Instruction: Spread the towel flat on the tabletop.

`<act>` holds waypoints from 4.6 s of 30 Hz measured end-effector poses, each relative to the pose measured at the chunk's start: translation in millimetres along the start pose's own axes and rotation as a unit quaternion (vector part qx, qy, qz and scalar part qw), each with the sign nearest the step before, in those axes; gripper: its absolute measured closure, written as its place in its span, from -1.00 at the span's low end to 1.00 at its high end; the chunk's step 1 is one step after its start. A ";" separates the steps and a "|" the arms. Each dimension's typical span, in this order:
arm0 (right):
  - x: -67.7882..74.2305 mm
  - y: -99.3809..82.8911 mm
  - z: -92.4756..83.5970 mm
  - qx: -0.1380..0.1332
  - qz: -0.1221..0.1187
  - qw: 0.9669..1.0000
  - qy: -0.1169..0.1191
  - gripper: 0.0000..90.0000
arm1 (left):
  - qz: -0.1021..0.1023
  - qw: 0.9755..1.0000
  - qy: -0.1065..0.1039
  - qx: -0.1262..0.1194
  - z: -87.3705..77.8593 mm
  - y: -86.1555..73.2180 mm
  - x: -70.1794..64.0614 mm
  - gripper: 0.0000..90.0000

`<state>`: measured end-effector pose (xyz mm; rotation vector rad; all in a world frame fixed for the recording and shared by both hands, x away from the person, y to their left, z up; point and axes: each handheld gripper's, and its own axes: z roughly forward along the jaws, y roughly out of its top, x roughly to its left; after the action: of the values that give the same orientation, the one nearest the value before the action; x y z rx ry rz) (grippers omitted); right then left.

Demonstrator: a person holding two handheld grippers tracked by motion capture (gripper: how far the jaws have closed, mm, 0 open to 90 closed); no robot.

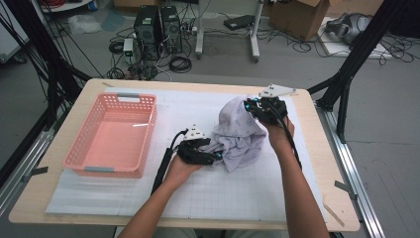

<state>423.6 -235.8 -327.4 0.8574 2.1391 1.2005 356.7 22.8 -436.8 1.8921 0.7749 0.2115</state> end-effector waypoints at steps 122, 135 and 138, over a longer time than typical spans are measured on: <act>35.0 -150.4 -72.0 0.071 0.140 0.987 -0.030 0.29 | -0.020 0.993 -0.043 0.108 -16.8 -10.4 5.3 0.91; 32.8 -155.0 -75.4 0.064 0.149 0.986 -0.029 0.27 | -0.049 0.995 -0.077 -0.038 -16.5 20.1 -25.1 0.92; 37.9 -154.5 -72.1 0.069 0.148 0.986 -0.020 0.26 | -0.038 0.998 -0.021 -0.040 -26.5 19.8 -14.8 0.92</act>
<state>306.7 -308.3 -435.1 1.2863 2.1335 1.1722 341.0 28.9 -404.7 1.7837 0.7967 0.1513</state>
